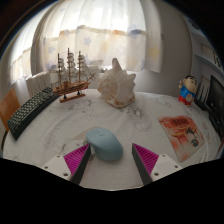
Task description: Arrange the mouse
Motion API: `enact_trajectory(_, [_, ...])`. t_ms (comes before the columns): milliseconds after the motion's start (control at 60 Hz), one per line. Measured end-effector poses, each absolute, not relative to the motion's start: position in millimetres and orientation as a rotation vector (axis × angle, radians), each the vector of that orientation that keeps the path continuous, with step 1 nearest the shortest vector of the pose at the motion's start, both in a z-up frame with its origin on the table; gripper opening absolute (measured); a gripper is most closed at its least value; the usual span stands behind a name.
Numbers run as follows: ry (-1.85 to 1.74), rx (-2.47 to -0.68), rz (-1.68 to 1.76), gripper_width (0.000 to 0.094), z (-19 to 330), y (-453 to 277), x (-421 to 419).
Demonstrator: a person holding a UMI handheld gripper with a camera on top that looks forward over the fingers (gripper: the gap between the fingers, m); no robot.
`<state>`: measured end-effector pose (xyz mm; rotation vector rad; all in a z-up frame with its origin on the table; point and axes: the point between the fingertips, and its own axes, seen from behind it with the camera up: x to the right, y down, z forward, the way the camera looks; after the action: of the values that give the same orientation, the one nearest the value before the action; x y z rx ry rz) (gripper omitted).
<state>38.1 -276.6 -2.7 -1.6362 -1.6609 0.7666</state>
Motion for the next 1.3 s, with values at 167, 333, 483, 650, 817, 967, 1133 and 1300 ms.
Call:
enact_trajectory(167, [-1.681, -1.654, 0.780, 0.0848, -7, -275, 7])
enact_trajectory(333, [-1.681, -1.690, 0.780, 0.0770, -10, -271, -11])
enact_trajectory(483, [-1.702, -1.690, 0.801, 0.0486, -11, -280, -16])
enact_trajectory(650, [-1.719, -1.704, 0.772, 0.0409, 4, -279, -11])
enact_trajectory(817, [-1.669, -1.671, 0.894, 0.0408, 95, -253, -15])
enact_trajectory(967, [-1.564, -1.618, 0.881, 0.0409, 166, -151, -30])
enact_trajectory(1133, [-1.476, -1.655, 0.880, 0.0408, 152, -34, -42])
enact_trajectory(1300, [-1.550, -1.683, 0.769, 0.0412, 75, 33, -36])
